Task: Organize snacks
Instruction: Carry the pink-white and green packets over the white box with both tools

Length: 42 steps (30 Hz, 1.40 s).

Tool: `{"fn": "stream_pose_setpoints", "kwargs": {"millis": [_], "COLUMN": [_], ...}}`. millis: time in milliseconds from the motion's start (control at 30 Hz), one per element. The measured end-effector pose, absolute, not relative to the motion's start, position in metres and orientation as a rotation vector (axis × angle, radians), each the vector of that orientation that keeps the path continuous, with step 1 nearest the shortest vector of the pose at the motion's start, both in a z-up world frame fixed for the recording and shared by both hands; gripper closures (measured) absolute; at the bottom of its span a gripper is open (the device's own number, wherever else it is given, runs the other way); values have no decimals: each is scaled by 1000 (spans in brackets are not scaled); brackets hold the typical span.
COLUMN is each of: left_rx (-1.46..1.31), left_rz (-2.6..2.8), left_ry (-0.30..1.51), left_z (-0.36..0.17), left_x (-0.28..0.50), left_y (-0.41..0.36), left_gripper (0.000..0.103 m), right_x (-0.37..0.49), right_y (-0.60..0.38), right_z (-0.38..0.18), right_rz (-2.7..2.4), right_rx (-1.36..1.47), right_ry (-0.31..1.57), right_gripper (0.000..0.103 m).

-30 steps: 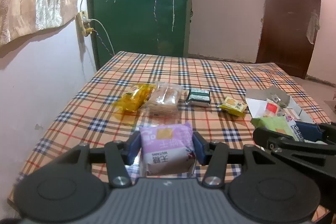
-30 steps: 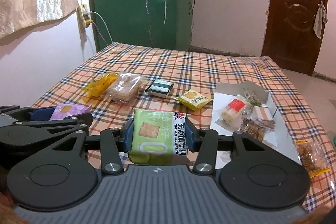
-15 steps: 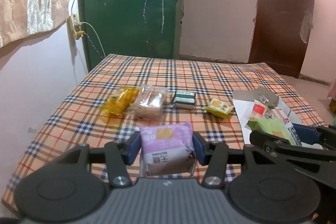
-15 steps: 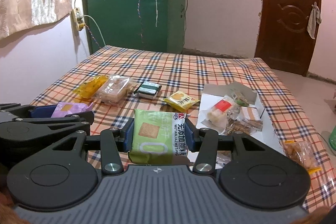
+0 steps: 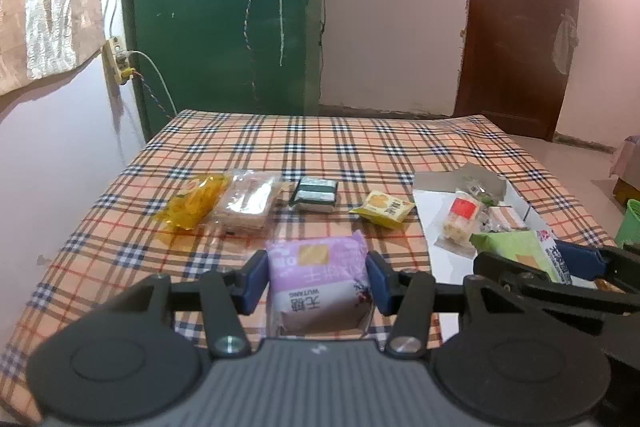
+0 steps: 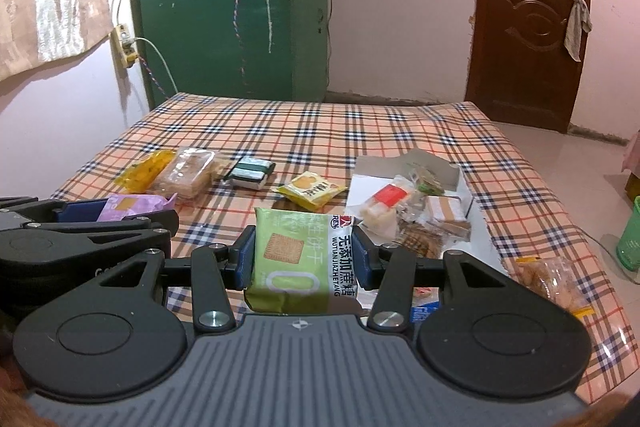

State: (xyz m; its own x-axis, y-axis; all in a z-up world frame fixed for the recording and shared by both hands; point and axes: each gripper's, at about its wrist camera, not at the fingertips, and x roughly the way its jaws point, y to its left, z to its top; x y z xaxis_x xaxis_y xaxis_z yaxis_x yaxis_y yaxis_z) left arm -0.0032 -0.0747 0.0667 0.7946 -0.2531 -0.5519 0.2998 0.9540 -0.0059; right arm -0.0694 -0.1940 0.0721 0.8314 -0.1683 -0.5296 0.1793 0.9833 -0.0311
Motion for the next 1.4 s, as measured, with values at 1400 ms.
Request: {"fn": "stream_pose_setpoints", "kwargs": {"millis": [1400], "left_rx": [130], "left_rz": [-491], "left_ry": [644], "left_z": [68], "left_x": [94], "left_y": [-248], "left_gripper": [52], "right_x": [24], "right_y": [-381], "right_z": [79], "right_rz": [-342], "right_rx": [121], "right_ry": [575], "right_gripper": [44]}}
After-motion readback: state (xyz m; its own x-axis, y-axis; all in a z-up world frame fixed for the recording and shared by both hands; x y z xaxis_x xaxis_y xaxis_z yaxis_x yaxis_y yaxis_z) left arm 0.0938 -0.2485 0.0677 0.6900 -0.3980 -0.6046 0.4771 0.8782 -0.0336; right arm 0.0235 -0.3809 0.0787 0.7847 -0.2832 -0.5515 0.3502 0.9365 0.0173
